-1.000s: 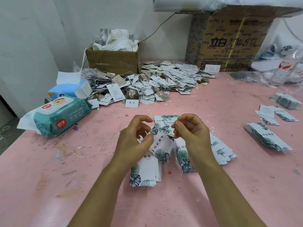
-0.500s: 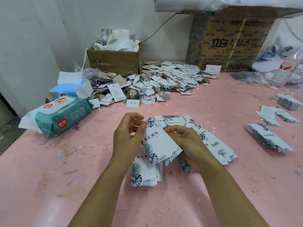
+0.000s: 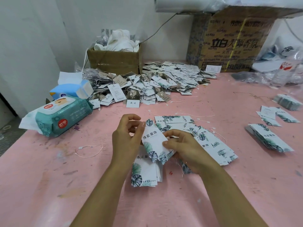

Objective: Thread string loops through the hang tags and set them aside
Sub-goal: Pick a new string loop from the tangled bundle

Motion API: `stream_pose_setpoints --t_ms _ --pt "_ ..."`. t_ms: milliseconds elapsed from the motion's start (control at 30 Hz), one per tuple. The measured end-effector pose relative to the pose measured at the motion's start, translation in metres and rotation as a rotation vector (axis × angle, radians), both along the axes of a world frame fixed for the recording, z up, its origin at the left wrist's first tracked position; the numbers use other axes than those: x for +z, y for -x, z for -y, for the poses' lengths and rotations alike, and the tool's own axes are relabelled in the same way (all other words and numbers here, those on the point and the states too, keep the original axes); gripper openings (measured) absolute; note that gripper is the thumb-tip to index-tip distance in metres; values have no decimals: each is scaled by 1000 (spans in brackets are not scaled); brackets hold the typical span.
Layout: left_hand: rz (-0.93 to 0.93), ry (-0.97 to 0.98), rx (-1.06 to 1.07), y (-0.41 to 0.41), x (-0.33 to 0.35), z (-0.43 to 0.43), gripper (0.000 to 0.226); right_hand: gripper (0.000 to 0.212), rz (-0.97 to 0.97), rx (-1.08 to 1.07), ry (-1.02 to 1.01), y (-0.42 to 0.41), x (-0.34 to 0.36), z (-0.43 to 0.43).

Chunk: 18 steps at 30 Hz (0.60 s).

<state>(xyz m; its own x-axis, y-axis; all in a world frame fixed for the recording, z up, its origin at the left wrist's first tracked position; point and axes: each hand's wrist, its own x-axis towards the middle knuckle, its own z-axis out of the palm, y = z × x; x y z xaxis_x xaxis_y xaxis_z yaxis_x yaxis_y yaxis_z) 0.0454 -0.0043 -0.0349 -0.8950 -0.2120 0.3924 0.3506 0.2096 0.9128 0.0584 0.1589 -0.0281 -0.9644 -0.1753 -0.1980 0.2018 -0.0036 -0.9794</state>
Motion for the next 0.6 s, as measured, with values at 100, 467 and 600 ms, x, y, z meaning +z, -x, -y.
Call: stream_pose_setpoints --t_ms 100,467,600 --pt "118 66 -57 2 -4 0 9 20 -37 -95 37 0 0 -1" --pt "289 706 -89 5 -17 4 25 13 -51 -441 331 6 5 -6" --pt "281 681 -62 4 -14 3 21 30 -42 -409 390 4 5 -7"
